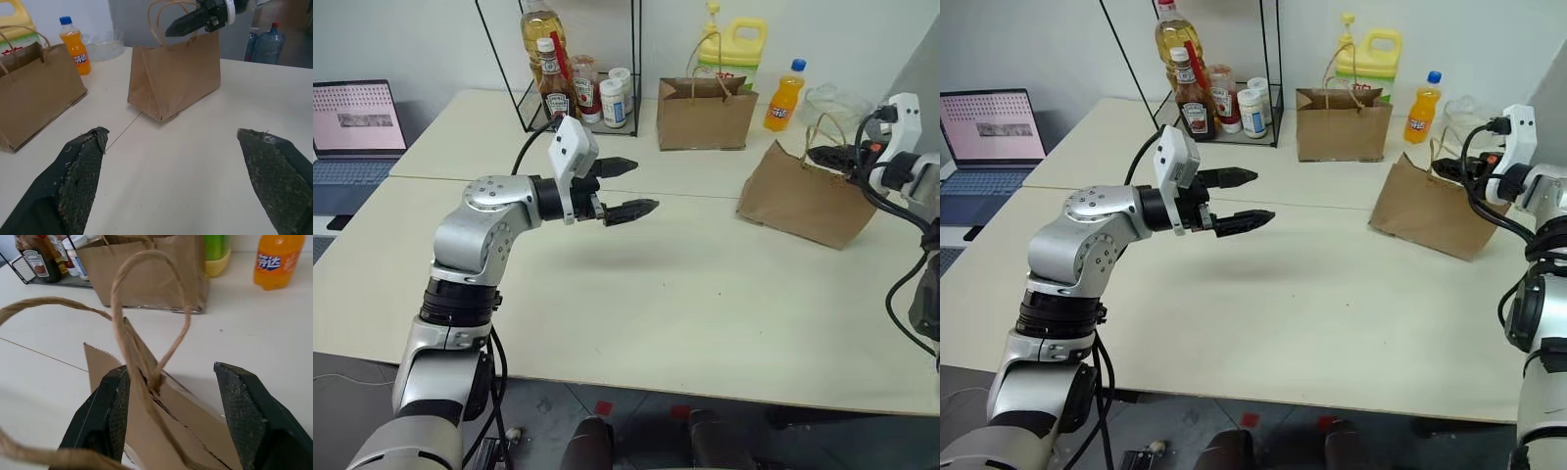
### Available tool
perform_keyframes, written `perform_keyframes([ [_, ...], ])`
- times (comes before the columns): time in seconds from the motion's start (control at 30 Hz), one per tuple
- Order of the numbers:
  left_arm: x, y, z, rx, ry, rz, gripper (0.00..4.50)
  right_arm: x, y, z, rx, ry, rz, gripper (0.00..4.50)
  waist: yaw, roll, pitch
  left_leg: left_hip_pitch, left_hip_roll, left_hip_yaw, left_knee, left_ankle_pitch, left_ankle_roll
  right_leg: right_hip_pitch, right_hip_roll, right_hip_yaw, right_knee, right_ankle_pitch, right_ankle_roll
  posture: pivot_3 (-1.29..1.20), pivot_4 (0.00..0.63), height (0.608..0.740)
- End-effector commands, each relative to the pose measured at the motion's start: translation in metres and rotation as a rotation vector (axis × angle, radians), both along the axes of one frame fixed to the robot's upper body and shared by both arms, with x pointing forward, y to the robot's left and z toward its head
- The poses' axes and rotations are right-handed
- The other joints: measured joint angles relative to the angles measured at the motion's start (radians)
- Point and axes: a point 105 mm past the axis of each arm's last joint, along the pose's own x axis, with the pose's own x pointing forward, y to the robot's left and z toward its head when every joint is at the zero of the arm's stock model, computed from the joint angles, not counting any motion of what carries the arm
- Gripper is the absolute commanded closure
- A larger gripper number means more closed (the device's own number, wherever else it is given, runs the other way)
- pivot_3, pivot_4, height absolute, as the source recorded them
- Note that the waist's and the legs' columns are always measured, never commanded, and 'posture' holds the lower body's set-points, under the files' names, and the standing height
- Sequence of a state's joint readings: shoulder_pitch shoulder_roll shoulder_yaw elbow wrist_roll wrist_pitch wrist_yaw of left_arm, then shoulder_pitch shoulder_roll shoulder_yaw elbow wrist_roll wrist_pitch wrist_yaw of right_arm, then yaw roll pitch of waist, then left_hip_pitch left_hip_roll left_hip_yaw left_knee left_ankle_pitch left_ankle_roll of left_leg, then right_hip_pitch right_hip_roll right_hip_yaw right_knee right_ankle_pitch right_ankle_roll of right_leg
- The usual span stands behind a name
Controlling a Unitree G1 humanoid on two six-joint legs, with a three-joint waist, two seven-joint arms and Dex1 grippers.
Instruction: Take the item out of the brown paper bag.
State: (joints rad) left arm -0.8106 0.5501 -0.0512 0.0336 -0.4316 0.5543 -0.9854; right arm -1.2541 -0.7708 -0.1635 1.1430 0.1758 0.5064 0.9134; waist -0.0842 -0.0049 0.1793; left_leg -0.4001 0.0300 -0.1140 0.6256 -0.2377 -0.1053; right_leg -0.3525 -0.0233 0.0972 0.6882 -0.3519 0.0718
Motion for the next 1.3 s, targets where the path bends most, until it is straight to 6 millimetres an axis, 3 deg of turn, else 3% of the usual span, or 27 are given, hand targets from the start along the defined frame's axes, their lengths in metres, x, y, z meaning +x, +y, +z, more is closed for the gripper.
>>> perform_keyframes([
  [0.03,-0.004,-0.002,0.016,-0.009,-0.069,-0.014,0.0,0.002,0.005,0.022,0.032,-0.054,0.009,1.73,0.0,0.0,0.0,0.0,0.0,0.0,0.0,0.0,0.0,0.0,0.0,0.0,0.0,0.0,0.0,0.0,0.15,0.74],
  [0.53,-0.007,0.007,0.015,-0.003,-0.07,0.023,0.0,0.013,0.015,0.016,0.071,-0.026,-0.042,1.73,-0.003,0.001,0.0,0.0,0.0,0.0,0.0,0.0,0.0,0.0,0.0,0.0,0.001,0.0,0.0,0.0,0.15,0.74],
  [0.97,-0.008,0.006,0.015,-0.006,-0.073,0.022,0.0,0.006,-0.006,0.025,0.024,-0.046,-0.097,1.73,-0.002,0.001,0.0,0.0,0.0,0.0,0.0,0.0,0.0,0.0,0.0,0.0,0.001,0.0,0.0,0.0,0.15,0.74],
  [1.3,-0.007,0.0,0.017,-0.008,-0.076,-0.006,0.0,0.02,0.011,0.014,0.125,-0.038,-0.139,1.73,-0.004,0.001,0.0,0.0,0.0,0.0,0.001,0.0,0.0,0.0,0.0,0.0,0.002,0.0,0.0,0.0,0.15,0.74],
])
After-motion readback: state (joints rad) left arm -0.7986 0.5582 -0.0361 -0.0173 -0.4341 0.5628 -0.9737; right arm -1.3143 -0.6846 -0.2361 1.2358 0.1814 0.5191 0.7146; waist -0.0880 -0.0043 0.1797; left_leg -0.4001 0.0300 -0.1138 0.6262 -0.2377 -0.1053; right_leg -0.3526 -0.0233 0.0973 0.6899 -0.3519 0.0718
